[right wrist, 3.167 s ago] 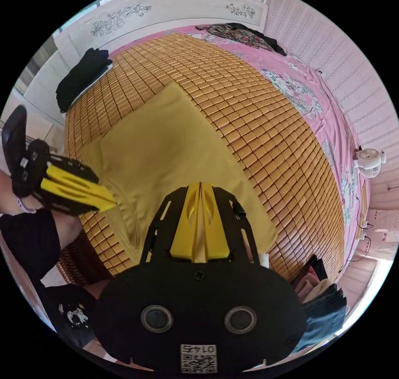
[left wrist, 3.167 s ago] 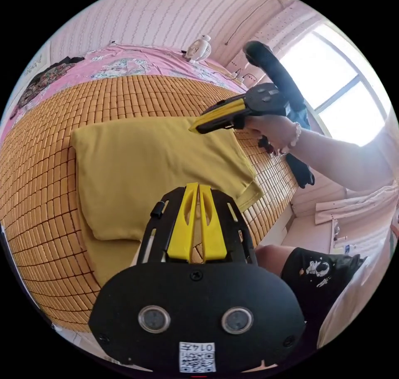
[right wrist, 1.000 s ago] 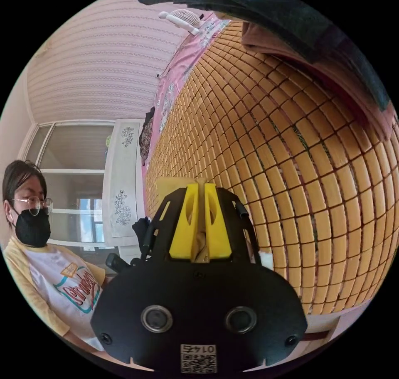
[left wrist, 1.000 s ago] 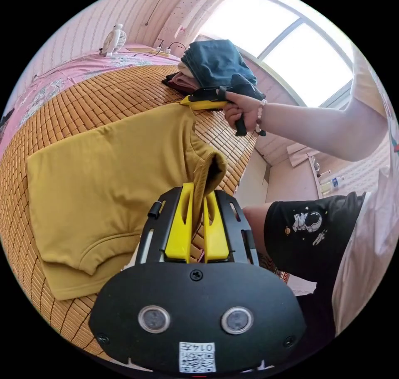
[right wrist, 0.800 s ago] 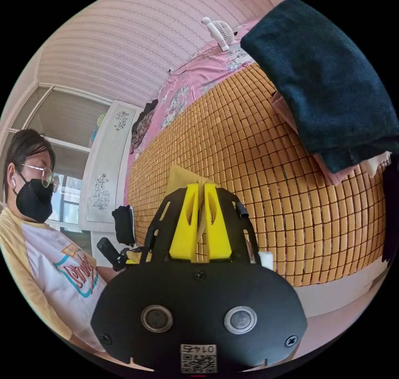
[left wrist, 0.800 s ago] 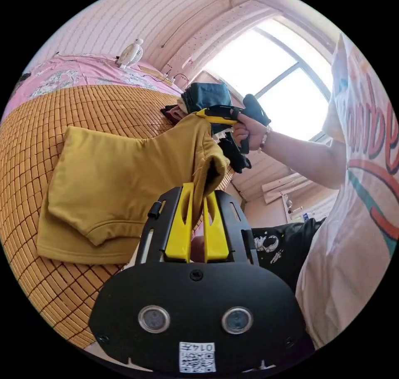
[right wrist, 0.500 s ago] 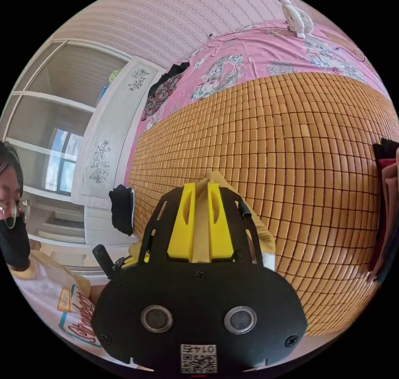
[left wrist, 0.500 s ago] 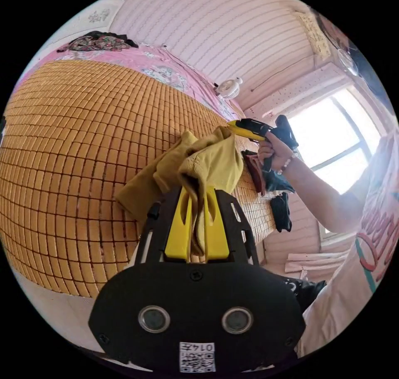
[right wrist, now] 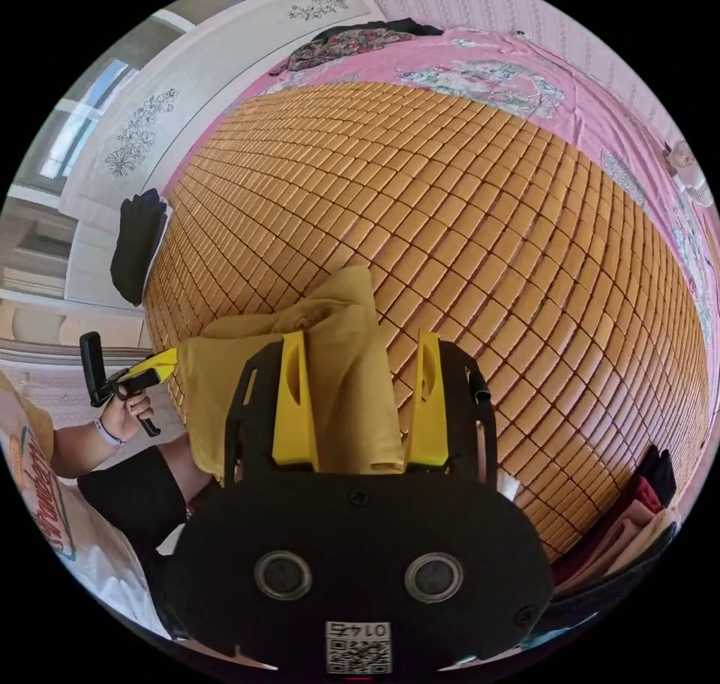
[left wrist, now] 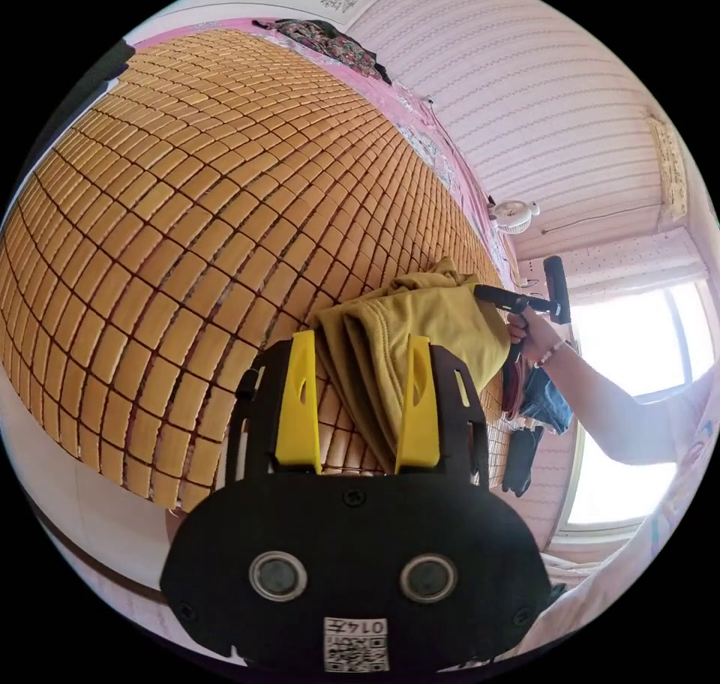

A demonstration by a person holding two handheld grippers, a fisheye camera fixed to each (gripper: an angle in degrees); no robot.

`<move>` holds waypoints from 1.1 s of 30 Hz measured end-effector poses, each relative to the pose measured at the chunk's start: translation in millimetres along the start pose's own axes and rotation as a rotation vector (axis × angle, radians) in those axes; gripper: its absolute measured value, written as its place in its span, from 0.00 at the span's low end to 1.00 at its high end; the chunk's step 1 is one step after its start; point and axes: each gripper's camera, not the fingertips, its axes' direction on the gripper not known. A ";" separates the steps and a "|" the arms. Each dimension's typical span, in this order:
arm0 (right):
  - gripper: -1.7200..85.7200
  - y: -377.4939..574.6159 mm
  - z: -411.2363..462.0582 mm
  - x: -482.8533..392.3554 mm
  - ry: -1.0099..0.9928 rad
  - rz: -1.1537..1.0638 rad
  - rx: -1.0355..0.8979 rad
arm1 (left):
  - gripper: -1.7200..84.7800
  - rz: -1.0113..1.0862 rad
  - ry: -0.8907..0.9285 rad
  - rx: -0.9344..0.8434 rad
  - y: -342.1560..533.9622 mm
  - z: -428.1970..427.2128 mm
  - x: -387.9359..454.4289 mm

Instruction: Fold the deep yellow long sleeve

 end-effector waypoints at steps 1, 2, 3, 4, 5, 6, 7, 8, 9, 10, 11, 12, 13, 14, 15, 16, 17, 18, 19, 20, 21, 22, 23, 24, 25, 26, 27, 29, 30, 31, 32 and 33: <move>0.18 -11.7 12.0 -1.4 -0.077 -0.039 -0.076 | 0.20 0.016 0.004 -0.032 -0.6 6.2 0.9; 0.17 -16.2 14.7 -1.4 -0.101 -0.041 -0.090 | 0.19 0.022 0.002 -0.078 -0.5 13.3 1.6; 0.15 -23.3 18.4 -2.3 -0.145 -0.047 -0.102 | 0.18 0.036 -0.011 -0.077 0.4 14.5 2.7; 0.13 -28.4 21.8 -5.3 -0.174 -0.066 -0.116 | 0.16 0.080 -0.036 -0.087 2.3 16.7 5.4; 0.12 -29.8 22.3 -7.9 -0.179 -0.081 -0.114 | 0.12 0.107 -0.067 -0.109 3.9 18.3 6.5; 0.11 -30.9 21.0 -14.7 -0.176 -0.117 -0.106 | 0.10 0.122 -0.083 -0.108 5.0 17.1 7.0; 0.10 -30.2 16.4 -23.5 -0.157 -0.157 -0.094 | 0.08 0.152 -0.038 -0.114 7.1 13.8 7.6; 0.10 -29.1 12.7 -28.5 -0.148 -0.176 -0.084 | 0.07 0.138 -0.039 -0.111 10.5 6.7 7.7; 0.10 -25.2 2.6 -39.0 -0.146 -0.208 -0.050 | 0.07 0.151 -0.039 -0.106 12.8 1.4 9.2; 0.10 -19.6 -9.8 -50.5 -0.176 -0.238 -0.005 | 0.07 0.191 -0.039 -0.098 18.9 -12.4 13.6; 0.10 -16.6 -16.2 -57.0 -0.195 -0.252 0.017 | 0.06 0.220 -0.031 -0.095 26.4 -29.1 17.8; 0.09 -10.8 -28.2 -72.9 -0.229 -0.290 0.054 | 0.06 0.231 -0.024 -0.091 30.9 -39.0 19.7; 0.09 -6.1 -39.2 -93.0 -0.244 -0.338 0.083 | 0.06 0.244 -0.018 -0.078 41.2 -60.9 22.9; 0.09 -4.8 -44.2 -103.9 -0.252 -0.361 0.094 | 0.06 0.250 -0.029 -0.058 52.1 -85.3 25.1; 0.09 -5.2 -52.5 -126.8 -0.280 -0.408 0.112 | 0.06 0.251 -0.041 -0.045 57.7 -98.3 25.7; 0.09 -10.4 -58.8 -151.6 -0.322 -0.456 0.126 | 0.06 0.242 -0.078 -0.014 68.1 -124.9 25.3; 0.09 -15.0 -61.3 -164.9 -0.346 -0.485 0.132 | 0.06 0.219 -0.114 0.029 77.3 -152.5 22.1; 0.09 -28.7 -65.5 -194.0 -0.389 -0.550 0.136 | 0.06 0.201 -0.128 0.053 80.9 -165.9 19.6; 0.09 -47.3 -68.6 -226.8 -0.420 -0.634 0.136 | 0.06 0.153 -0.143 0.107 86.7 -194.6 12.3; 0.09 -58.8 -69.6 -244.4 -0.431 -0.676 0.132 | 0.06 0.085 -0.135 0.171 90.1 -223.6 1.2; 0.09 -84.8 -70.6 -281.7 -0.451 -0.765 0.120 | 0.06 0.052 -0.127 0.204 90.9 -238.2 -5.5; 0.10 -114.5 -69.7 -321.1 -0.474 -0.853 0.106 | 0.06 0.010 -0.122 0.265 90.6 -266.0 -20.2; 0.10 -129.9 -68.5 -341.4 -0.478 -0.892 0.106 | 0.07 -0.020 -0.156 0.321 88.7 -292.7 -36.6; 0.10 -162.8 -62.4 -382.2 -0.482 -0.937 0.111 | 0.07 -0.031 -0.188 0.361 87.9 -305.4 -45.1; 0.11 -200.8 -48.6 -420.7 -0.496 -0.920 0.087 | 0.08 -0.045 -0.250 0.436 85.3 -326.3 -64.0; 0.12 -220.0 -39.5 -438.6 -0.498 -0.906 0.074 | 0.09 -0.085 -0.324 0.484 79.7 -341.6 -89.2; 0.14 -256.4 -16.1 -470.3 -0.446 -0.865 0.058 | 0.10 -0.119 -0.364 0.497 76.6 -347.0 -103.7; 0.15 -295.6 24.7 -504.0 -0.303 -0.783 0.073 | 0.12 -0.277 -0.441 0.566 71.8 -353.9 -158.4; 0.15 -308.6 53.8 -517.8 -0.235 -0.722 0.055 | 0.12 -0.292 -0.435 0.583 72.2 -351.0 -167.5; 0.14 -310.8 82.0 -530.5 -0.232 -0.715 -0.009 | 0.11 -0.301 -0.407 0.605 72.7 -339.2 -180.5; 0.14 -307.7 95.0 -536.8 -0.235 -0.735 -0.038 | 0.11 -0.284 -0.415 0.580 69.4 -320.3 -188.4; 0.14 -297.6 113.4 -545.6 -0.183 -0.754 -0.016 | 0.11 -0.286 -0.434 0.543 66.2 -308.6 -192.7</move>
